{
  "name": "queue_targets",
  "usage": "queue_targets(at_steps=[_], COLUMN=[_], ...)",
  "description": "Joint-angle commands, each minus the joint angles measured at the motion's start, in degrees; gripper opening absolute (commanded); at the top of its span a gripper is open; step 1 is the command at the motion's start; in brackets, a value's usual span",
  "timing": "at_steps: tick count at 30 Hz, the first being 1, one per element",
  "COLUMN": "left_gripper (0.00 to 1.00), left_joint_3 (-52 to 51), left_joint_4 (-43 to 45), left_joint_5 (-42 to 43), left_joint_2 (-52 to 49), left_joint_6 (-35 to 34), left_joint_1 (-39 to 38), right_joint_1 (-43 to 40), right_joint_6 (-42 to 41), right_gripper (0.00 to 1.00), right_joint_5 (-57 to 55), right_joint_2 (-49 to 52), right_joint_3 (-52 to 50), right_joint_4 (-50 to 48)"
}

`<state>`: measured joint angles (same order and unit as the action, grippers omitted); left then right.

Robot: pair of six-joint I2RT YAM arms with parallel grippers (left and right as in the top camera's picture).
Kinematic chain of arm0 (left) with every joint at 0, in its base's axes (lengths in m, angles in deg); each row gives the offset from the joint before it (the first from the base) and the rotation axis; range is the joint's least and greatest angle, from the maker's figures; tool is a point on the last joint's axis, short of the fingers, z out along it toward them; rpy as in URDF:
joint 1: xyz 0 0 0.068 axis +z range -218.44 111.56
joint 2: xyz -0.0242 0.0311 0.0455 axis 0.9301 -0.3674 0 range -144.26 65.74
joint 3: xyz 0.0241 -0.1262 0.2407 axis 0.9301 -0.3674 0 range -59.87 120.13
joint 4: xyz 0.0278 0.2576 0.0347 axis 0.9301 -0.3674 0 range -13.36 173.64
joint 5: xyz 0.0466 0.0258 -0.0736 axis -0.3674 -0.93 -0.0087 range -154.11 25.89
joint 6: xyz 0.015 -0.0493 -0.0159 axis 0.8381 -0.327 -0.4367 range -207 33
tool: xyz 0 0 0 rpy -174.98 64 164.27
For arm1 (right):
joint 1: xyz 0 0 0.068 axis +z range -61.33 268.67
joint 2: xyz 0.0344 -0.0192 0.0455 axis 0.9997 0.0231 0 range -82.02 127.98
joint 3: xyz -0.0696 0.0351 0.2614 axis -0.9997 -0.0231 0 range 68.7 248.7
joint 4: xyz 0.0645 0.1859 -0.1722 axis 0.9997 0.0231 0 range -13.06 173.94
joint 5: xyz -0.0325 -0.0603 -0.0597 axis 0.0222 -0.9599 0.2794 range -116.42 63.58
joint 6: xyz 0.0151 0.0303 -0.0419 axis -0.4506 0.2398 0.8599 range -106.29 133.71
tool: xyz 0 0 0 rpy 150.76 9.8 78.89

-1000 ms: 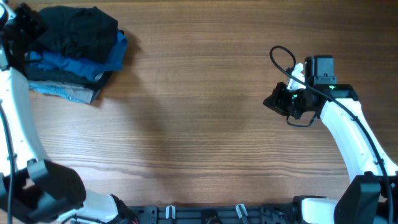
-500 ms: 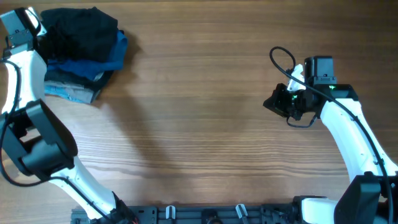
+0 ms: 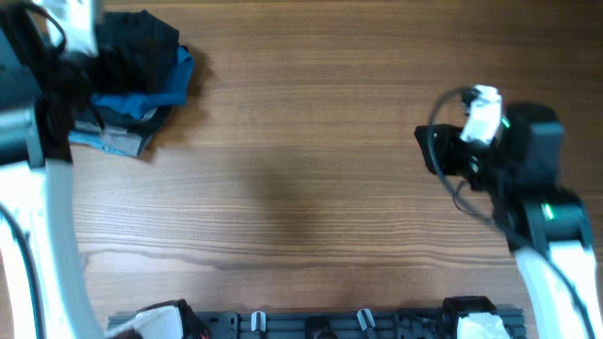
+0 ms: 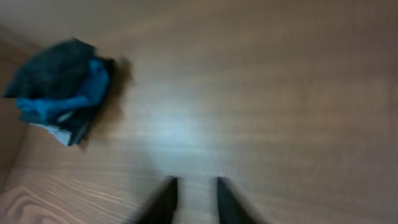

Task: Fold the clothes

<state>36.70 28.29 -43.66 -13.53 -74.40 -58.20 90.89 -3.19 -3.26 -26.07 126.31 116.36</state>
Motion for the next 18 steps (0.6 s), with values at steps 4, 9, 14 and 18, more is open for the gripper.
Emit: queue_targets(at_steps=[4, 9, 14, 18], left_gripper=[1.0, 1.0, 1.0, 1.0], left_joint_3=[-0.57, -0.57, -0.57, -0.57], left_joint_4=[-13.75, -14.62, -14.82, -14.8], left_joint_5=[-5.31, -4.83, -4.9, -4.9], left_joint_2=[6.25, 6.19, 6.08, 6.08], left_joint_6=[-4.28, -4.55, -4.48, -4.48], left_joint_1=[-4.72, -4.72, -4.72, -4.72], right_joint_1=[0.17, 0.17, 0.17, 0.17], right_joint_6=[2.34, 2.32, 1.55, -8.09], right_gripper=[0.99, 1.0, 1.0, 1.0], right_joint_5=[-1.14, -1.14, -1.36, -1.33], right_joint_2=[-15.82, -18.64, -17.92, -17.86], right_joint_3=[0.68, 0.68, 0.68, 0.68], right_joint_4=[2.91, 6.43, 10.27, 12.41])
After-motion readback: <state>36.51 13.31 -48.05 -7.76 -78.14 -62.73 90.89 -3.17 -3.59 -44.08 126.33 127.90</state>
